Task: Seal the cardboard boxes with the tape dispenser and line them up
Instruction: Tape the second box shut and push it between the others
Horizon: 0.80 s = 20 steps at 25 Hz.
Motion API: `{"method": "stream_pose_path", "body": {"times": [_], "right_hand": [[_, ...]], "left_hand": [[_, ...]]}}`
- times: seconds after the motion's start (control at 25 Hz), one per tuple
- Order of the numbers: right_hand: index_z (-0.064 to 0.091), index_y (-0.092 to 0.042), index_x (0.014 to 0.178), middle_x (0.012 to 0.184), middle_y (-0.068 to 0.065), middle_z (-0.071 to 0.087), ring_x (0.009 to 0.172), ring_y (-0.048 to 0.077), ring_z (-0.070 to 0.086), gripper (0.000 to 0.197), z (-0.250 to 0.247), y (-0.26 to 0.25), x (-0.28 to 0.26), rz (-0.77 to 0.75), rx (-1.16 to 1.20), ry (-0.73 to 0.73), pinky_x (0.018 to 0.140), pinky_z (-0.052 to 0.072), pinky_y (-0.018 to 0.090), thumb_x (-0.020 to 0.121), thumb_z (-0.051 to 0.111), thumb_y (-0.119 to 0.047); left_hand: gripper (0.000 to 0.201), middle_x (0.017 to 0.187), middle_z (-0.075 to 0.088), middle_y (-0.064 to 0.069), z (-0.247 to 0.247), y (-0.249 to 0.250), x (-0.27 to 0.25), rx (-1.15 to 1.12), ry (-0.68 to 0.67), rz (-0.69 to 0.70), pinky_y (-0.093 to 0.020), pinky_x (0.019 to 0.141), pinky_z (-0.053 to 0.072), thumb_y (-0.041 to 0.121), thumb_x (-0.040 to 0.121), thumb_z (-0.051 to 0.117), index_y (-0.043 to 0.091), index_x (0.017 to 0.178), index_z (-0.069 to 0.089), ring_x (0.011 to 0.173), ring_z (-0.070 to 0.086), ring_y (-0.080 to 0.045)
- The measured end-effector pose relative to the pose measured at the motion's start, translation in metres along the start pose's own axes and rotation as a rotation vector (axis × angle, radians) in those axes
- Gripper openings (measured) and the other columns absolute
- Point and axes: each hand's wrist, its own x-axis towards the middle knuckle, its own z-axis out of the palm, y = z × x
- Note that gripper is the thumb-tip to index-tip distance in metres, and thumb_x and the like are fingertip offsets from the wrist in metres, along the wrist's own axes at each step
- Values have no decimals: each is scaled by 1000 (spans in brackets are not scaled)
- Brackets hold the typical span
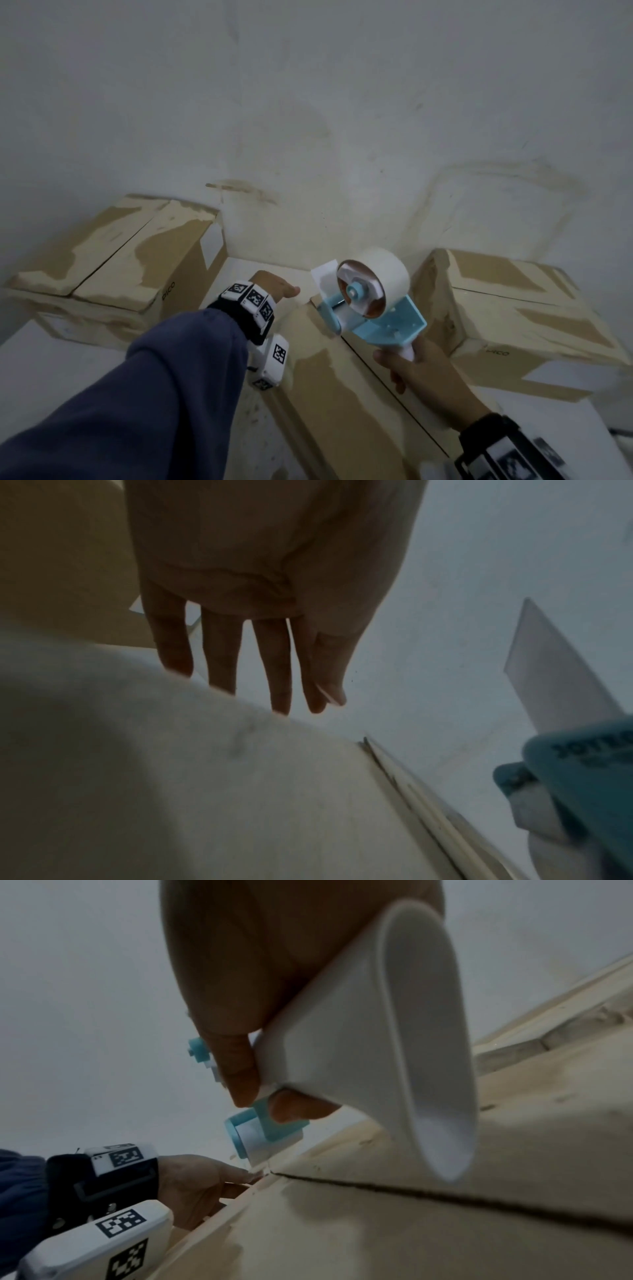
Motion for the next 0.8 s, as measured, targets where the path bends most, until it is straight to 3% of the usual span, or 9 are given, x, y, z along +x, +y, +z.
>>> {"method": "stream_pose_path", "body": {"times": [0.16, 0.28, 0.36, 0.4, 0.48, 0.56, 0.68, 0.8], "right_hand": [[62, -22, 76, 53, -4, 64, 48, 1, 55, 9, 7, 12, 2, 40, -72, 52, 58, 47, 22, 82, 68, -23], [62, -19, 70, 51, -3, 64, 47, 3, 56, 14, 9, 14, 2, 60, -84, 70, 58, 47, 24, 80, 69, -23], [62, -16, 68, 51, 3, 62, 46, 7, 56, 15, 9, 14, 3, 65, -77, 76, 58, 48, 30, 81, 69, -20], [61, -14, 66, 50, 4, 61, 46, 8, 56, 18, 8, 15, 4, 64, -75, 78, 59, 49, 31, 81, 69, -19], [62, -12, 64, 49, 6, 61, 46, 9, 55, 20, 8, 14, 4, 65, -69, 75, 58, 48, 31, 81, 69, -18], [64, -7, 68, 51, 9, 61, 46, 9, 55, 18, 8, 13, 4, 59, -73, 55, 57, 47, 31, 82, 68, -18], [64, -4, 74, 58, 19, 62, 48, 13, 55, 19, 9, 13, 6, 44, -54, 24, 57, 47, 34, 83, 67, -21], [63, -5, 74, 55, 13, 62, 48, 11, 54, 20, 10, 16, 7, 48, -56, 17, 57, 46, 34, 83, 66, -22]], "left_hand": [[46, 135, 55, -11, 5, -4, 13, 59, -58, -17, -31, 104, 43, 25, 88, 64, -3, 124, 59, 119, 57, -25], [45, 120, 64, -10, 11, -9, 19, -66, -63, -95, -32, 83, 51, 27, 83, 70, -2, 117, 63, 95, 63, -25], [43, 111, 65, -8, 13, -12, 17, 30, -123, -152, -30, 69, 49, 33, 85, 67, 1, 113, 64, 89, 63, -22], [41, 113, 65, -9, 14, -14, 17, 120, -154, -154, -32, 70, 51, 32, 88, 63, 0, 113, 62, 94, 64, -24], [41, 125, 61, -15, 15, -17, 17, 271, -177, -143, -33, 86, 50, 26, 93, 55, -3, 122, 57, 114, 60, -28], [41, 133, 55, -16, 12, -13, 17, 274, -154, -78, -30, 95, 45, 19, 94, 52, -3, 129, 51, 123, 54, -29], [40, 142, 48, -11, 12, -6, 10, 153, -92, 225, -27, 105, 34, 14, 97, 46, 5, 136, 47, 129, 46, -24], [41, 146, 43, -5, 28, -11, -19, 240, -212, 430, -25, 107, 29, 25, 103, 31, 14, 142, 38, 132, 42, -21]]}}
